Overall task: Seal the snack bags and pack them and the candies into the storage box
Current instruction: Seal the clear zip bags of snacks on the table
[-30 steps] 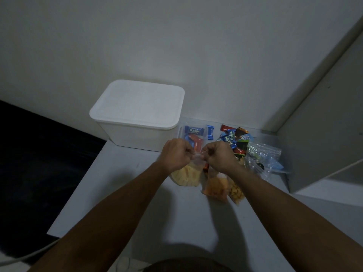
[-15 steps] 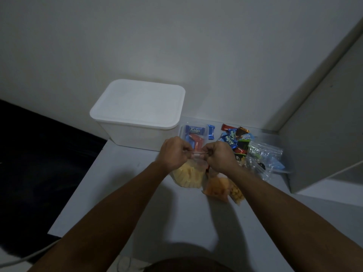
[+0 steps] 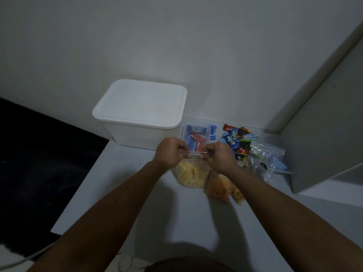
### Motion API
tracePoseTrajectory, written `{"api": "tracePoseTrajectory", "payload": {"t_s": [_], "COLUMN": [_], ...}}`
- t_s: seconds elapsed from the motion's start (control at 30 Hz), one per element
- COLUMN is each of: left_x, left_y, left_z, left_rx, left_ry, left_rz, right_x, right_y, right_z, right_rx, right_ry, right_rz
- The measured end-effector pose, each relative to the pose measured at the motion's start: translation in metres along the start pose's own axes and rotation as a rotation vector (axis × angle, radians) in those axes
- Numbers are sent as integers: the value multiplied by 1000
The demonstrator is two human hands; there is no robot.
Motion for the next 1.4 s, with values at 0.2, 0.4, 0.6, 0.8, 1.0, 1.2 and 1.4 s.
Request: {"api": "tracePoseTrajectory", "payload": {"t_s": [0.2,0.4,0.6,0.8,1.0,1.2,1.4], "left_x": [6,4,8,16,20,19,3], "left_y": [3,2,2,6,6,0,-6], "left_z": [9,9,15,26,26,31,20], "left_rx": [41,32,49,104,209,574,793], "left_ry": [-40,-86,-98,-131,-45,-350,-848], "left_rz": [-14,-10,-21,-54,-178,-241,-4], "right_x": [3,3,4,16,21,20,14], "right_y": [0,2,0,-2,-4,-7,-11], "right_z": [-1,6,4,3,12,15,19], "right_rx": [-44,30,-25,-67,-67,-71,-59], "right_ry": [32,13,122,174,248,308,366], "right_rz": [9,10,22,11,-95,-120,-132]}}
Point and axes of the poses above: each hand's wrist, its own y-axis towards the middle knuckle, its own x-axis out of the back of the hand, z = x × y, the point moved 3 cm from there along y, towards the middle knuckle, and after that the axes turned 3 degrees about -z, right-handed, at the moved point
